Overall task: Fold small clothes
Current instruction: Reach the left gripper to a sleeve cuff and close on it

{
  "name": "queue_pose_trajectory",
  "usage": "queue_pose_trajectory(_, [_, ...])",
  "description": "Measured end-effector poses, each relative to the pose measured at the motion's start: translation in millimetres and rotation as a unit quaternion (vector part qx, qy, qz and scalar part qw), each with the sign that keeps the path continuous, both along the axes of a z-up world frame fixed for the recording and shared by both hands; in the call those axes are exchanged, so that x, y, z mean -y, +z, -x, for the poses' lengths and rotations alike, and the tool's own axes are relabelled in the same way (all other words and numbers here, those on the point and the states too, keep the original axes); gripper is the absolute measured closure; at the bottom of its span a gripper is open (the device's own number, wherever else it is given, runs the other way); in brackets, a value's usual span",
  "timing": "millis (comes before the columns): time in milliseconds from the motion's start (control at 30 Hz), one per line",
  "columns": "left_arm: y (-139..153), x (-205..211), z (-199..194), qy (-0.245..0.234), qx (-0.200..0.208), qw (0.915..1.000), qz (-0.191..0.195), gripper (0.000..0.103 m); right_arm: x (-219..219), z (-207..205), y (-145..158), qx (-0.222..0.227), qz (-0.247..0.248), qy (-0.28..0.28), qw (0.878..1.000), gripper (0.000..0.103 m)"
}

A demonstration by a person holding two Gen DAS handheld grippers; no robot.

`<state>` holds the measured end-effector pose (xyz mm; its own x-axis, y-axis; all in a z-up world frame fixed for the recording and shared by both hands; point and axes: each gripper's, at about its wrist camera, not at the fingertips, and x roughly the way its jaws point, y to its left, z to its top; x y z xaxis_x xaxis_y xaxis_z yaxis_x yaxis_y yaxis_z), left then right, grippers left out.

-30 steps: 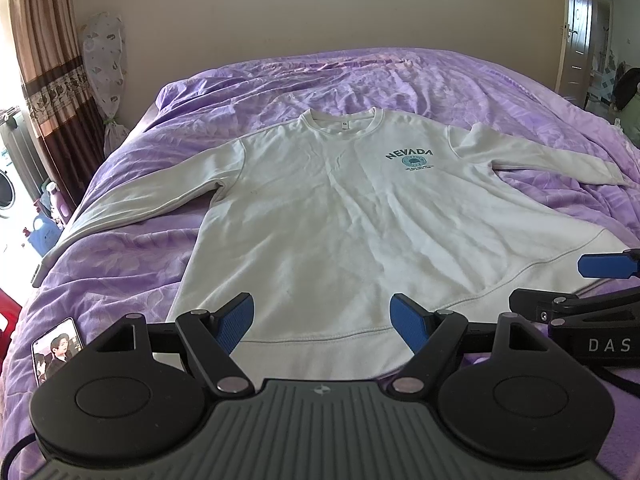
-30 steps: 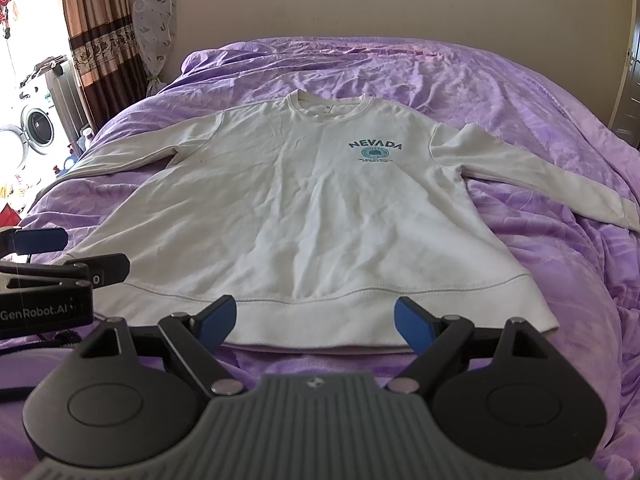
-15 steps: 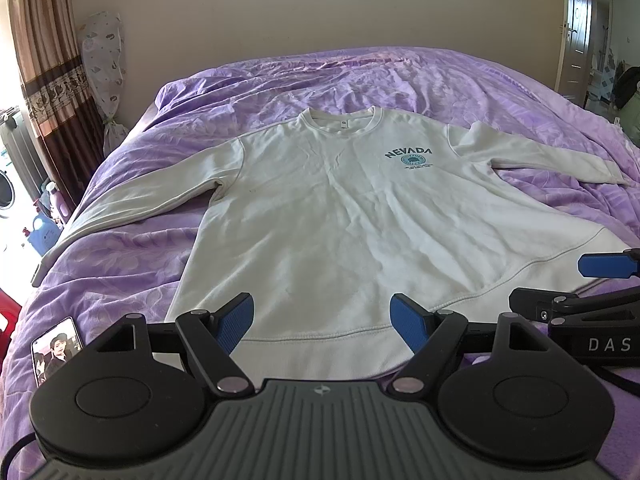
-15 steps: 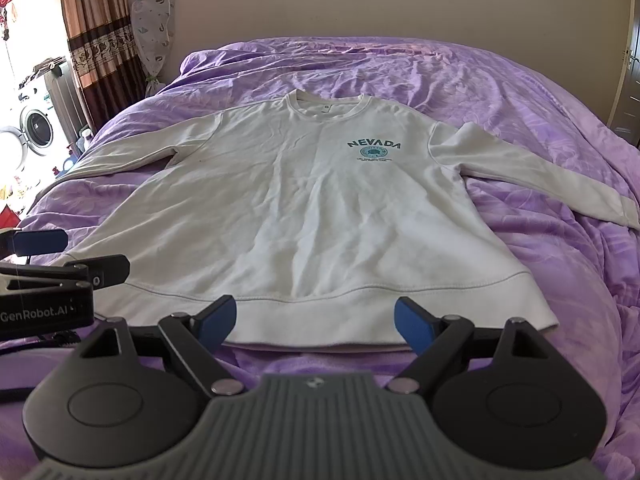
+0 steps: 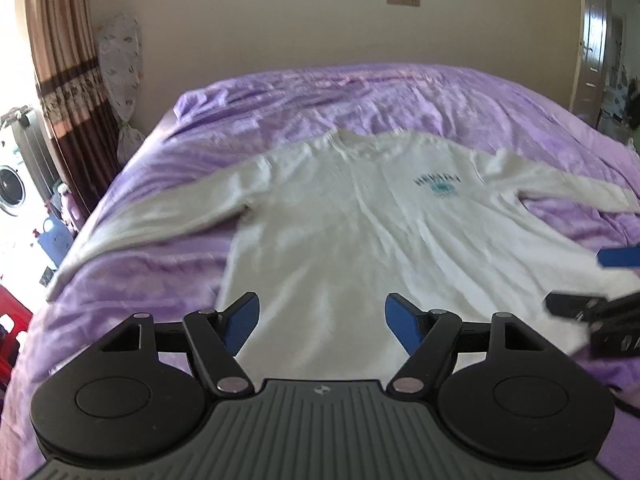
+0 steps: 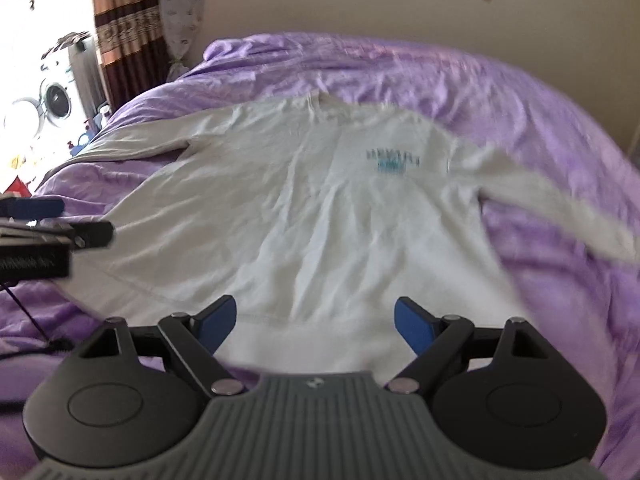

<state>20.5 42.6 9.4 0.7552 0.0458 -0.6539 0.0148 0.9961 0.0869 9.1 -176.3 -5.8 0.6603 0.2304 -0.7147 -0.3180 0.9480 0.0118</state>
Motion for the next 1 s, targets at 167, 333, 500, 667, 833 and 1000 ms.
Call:
queue_pose_trajectory(167, [31, -55, -29, 0.016, -0.007, 0.9990, 0.042, 0.031, -1, -30, 31, 0.079, 0.024, 0.018, 0.996, 0.021])
queue_pose_trajectory(333, [61, -135, -50, 0.099, 0.009, 0.9920, 0.078, 0.038, -5, -68, 50, 0.134, 0.035, 0.028, 0.990, 0.021])
queue_pose_trajectory(500, [62, -223, -66, 0.202, 0.016, 0.9708, 0.128, 0.037, -8, -119, 44, 0.102, 0.000, 0.013, 0.995, 0.021])
queue_pose_trajectory(667, [35, -302, -77, 0.280, 0.009, 0.9400, 0.194, 0.032, -13, -171, 18, 0.041, -0.044, -0.042, 0.997, 0.021])
queue_pose_trajectory(833, [-14, -366, -79, 0.338, -0.002, 0.8950, 0.291, 0.029, -39, -209, -13, -0.002, -0.066, -0.044, 0.997, 0.036])
queue_pose_trajectory(1000, [-68, -421, -77, 0.382, -0.006, 0.8334, 0.399, 0.029, -74, -224, -44, -0.018, -0.048, -0.007, 0.999, 0.053])
